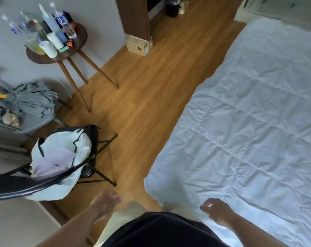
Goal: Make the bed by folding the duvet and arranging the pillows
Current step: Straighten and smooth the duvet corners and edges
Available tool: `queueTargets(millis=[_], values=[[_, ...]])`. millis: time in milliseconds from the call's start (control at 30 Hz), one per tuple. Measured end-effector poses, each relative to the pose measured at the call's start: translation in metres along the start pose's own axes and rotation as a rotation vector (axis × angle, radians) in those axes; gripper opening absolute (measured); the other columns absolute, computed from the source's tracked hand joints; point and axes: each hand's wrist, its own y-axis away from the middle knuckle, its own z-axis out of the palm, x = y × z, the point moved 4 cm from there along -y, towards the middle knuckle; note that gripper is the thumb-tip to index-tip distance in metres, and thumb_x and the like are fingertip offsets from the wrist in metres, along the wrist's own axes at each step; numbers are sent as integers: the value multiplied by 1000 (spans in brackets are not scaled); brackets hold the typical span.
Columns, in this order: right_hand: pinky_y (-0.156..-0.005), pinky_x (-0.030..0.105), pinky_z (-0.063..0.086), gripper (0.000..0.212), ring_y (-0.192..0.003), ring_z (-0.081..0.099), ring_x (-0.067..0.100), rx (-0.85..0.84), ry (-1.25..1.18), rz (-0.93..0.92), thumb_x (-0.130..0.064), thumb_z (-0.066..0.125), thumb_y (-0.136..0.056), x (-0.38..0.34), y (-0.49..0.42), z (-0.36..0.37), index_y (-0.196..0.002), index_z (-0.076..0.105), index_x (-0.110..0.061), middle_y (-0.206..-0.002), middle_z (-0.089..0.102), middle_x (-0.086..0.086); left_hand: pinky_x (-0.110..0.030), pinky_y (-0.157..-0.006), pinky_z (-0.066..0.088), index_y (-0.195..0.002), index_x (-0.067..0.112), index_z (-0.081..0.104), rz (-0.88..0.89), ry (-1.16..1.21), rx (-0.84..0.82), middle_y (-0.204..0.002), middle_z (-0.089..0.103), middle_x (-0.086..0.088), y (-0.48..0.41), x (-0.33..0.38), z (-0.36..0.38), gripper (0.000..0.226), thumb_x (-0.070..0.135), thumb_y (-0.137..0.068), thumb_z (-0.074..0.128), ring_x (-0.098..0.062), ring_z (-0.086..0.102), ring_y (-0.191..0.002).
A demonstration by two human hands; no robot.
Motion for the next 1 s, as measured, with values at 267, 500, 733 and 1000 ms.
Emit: queueTargets(millis=[267,500,733,1000], values=[[-64,25,47,18,-94,72,22,152,-347,82,-36,72,-87,-96,-30,-47,-99,71,-23,-101,75,3,-33,-101,46,-129,20,59,249,-414,-85,-133,59,2,-79,146,-78,33,34,-100,53,-21,57,-119],[-85,27,45,37,-99,61,18,208,-321,181,-40,65,-92,-188,-67,-60,-125,63,-23,-119,68,1,-30,-83,43,-119,18,64,381,-573,-308,-117,58,4,-173,251,-92,30,36,-99,50,-20,57,-106],[-98,31,49,42,-110,63,13,305,176,-130,-39,59,-93,-297,-207,-101,-134,56,-28,-133,55,-4,-32,-106,43,-141,21,50,383,-348,-361,-144,57,2,-323,315,-27,45,37,-100,44,-23,56,-126],[-116,36,32,65,-143,37,15,61,847,-414,-27,73,-83,-372,-394,-88,-143,48,-30,-153,42,-6,-35,-91,41,-147,42,38,396,136,-639,-149,49,-1,-429,313,110,65,45,-87,65,-22,51,-120]])
